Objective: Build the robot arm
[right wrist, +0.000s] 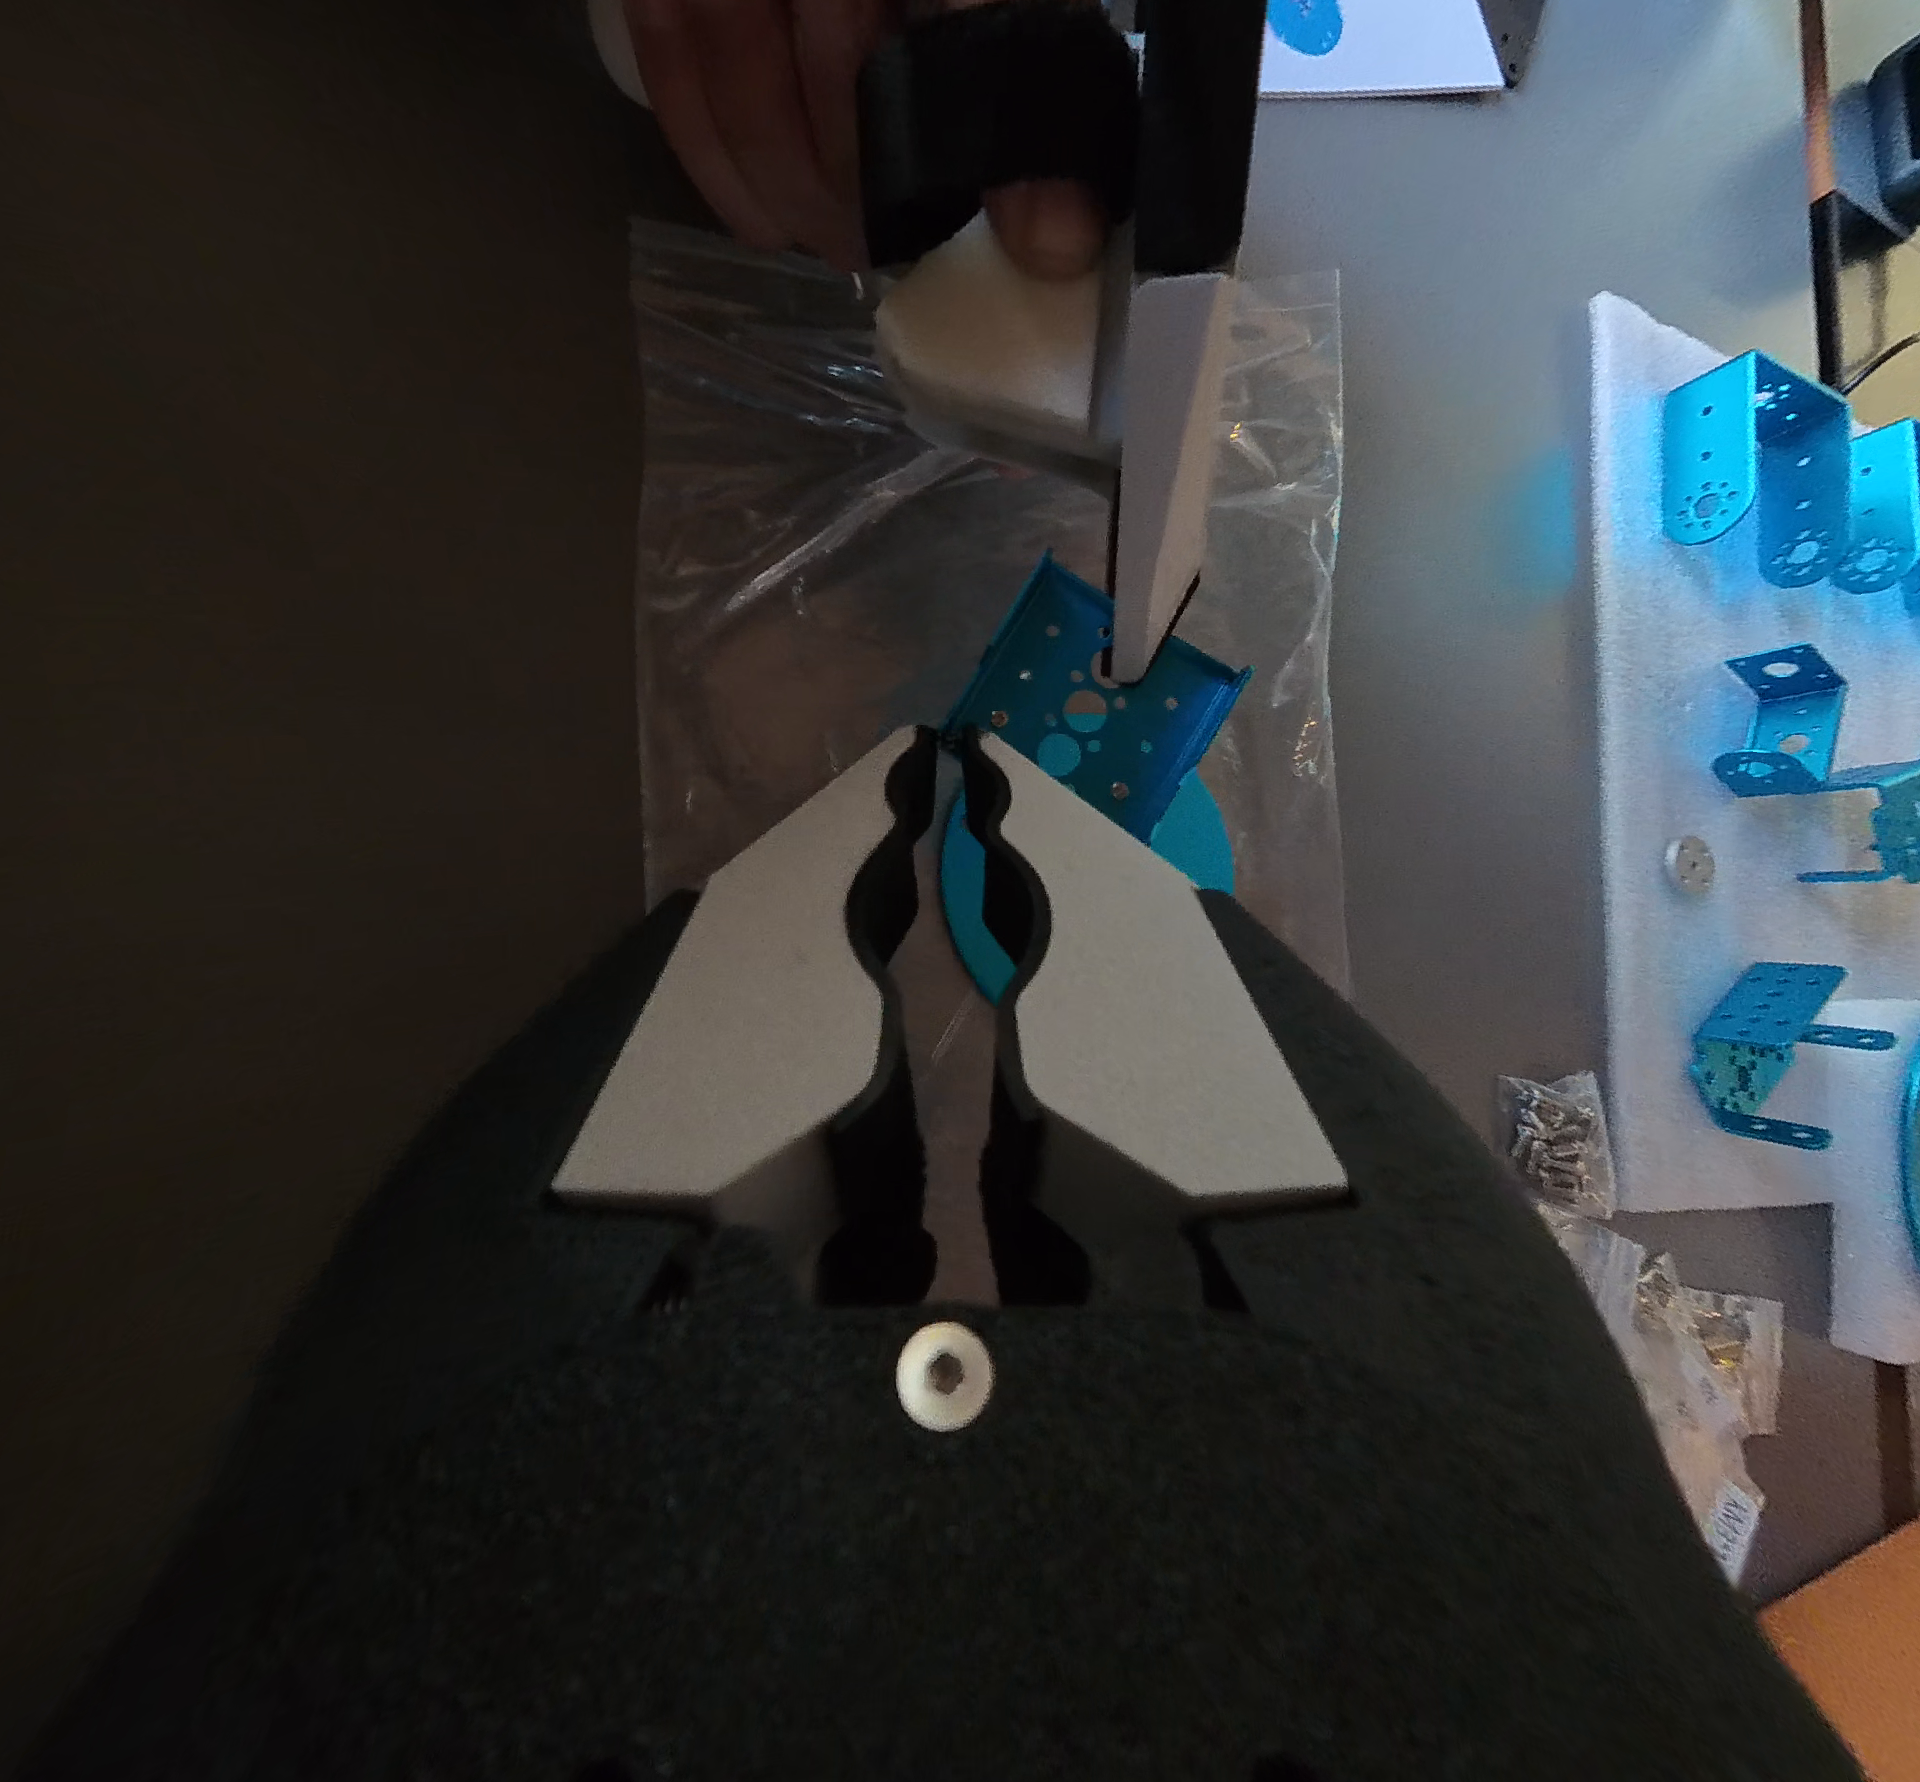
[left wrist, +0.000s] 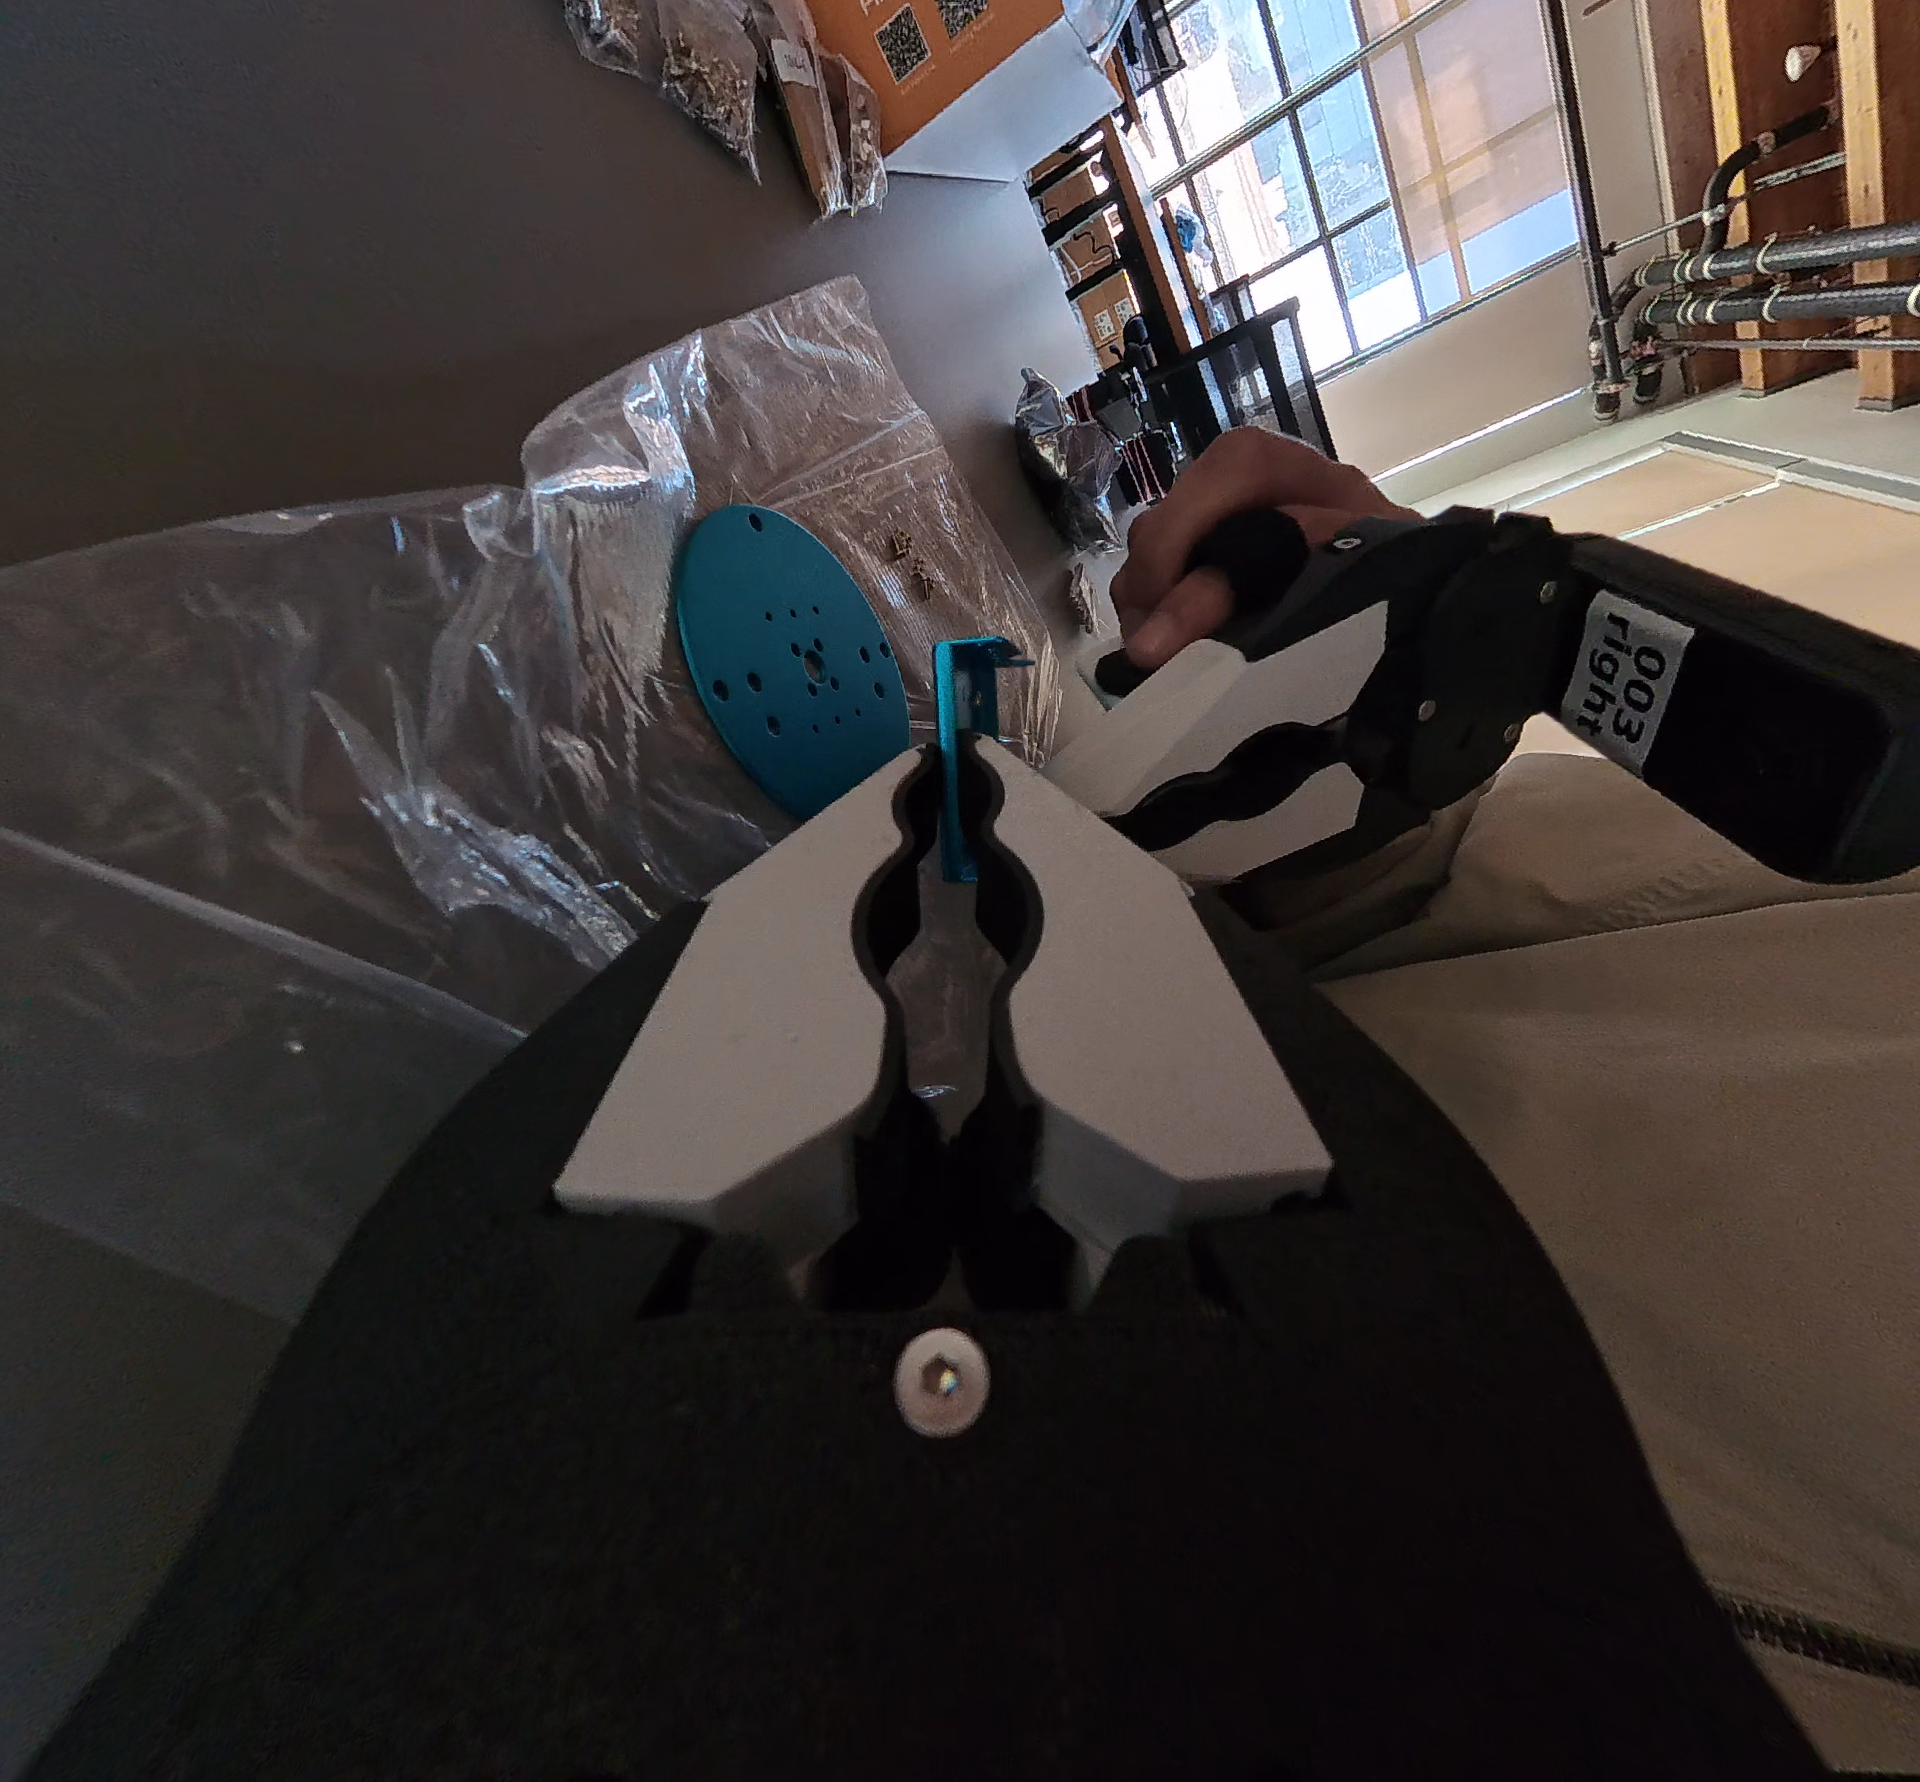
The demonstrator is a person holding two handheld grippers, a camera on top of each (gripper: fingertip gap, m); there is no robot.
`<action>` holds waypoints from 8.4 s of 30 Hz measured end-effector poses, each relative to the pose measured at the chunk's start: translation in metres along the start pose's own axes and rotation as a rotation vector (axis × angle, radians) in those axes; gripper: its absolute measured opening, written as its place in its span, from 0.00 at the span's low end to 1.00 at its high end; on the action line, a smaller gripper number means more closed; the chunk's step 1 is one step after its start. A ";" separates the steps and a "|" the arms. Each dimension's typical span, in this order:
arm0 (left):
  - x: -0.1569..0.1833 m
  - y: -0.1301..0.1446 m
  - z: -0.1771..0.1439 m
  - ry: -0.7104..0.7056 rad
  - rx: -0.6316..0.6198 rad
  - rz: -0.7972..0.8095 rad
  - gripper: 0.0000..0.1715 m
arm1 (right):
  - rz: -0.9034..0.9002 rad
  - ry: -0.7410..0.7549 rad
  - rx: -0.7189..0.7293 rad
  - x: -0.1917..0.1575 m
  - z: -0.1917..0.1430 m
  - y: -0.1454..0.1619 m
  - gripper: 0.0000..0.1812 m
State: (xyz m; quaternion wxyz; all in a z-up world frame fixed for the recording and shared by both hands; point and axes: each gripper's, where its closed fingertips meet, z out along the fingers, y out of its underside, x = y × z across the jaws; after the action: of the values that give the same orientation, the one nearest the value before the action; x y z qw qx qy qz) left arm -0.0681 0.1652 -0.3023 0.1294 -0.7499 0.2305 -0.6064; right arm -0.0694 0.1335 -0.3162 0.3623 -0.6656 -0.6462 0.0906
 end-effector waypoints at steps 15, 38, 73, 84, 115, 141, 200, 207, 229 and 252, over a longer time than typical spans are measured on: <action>-0.005 -0.006 -0.005 -0.025 0.025 0.004 0.01 | 0.163 -0.019 0.138 0.007 -0.016 -0.005 0.00; 0.009 0.001 0.001 0.018 -0.005 0.037 0.00 | 0.554 0.073 0.321 0.033 -0.004 -0.024 0.00; 0.007 -0.005 -0.002 0.083 0.038 -0.082 0.01 | 0.510 0.091 0.281 0.036 -0.006 -0.023 0.00; 0.018 -0.007 -0.003 0.150 0.047 -0.096 0.01 | 0.542 0.048 0.484 0.034 -0.023 -0.033 0.00; -0.004 0.004 0.003 -0.036 -0.003 -0.019 0.01 | 0.359 0.042 -0.232 0.029 0.010 -0.002 0.07; -0.016 -0.017 -0.016 -0.049 0.104 -0.083 0.01 | 0.612 0.097 0.051 0.004 0.002 0.022 0.06; -0.010 -0.013 -0.010 -0.002 0.075 -0.089 0.01 | 0.959 0.587 -0.059 -0.028 -0.012 0.028 0.07; -0.007 -0.011 -0.009 0.025 0.063 -0.104 0.01 | 0.713 0.359 0.040 -0.034 -0.023 0.027 0.08; -0.003 -0.015 -0.012 0.056 0.076 -0.091 0.01 | 0.214 -0.240 0.176 -0.016 -0.013 0.027 0.08; 0.008 -0.006 -0.005 0.071 0.032 -0.028 0.01 | 0.067 -0.342 0.237 -0.028 -0.007 0.032 0.11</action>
State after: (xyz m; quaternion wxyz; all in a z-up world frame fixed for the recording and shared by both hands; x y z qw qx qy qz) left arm -0.0707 0.1674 -0.2917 0.1246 -0.7289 0.2147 -0.6380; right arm -0.0444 0.1080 -0.3399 0.3200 -0.6142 -0.6607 0.2895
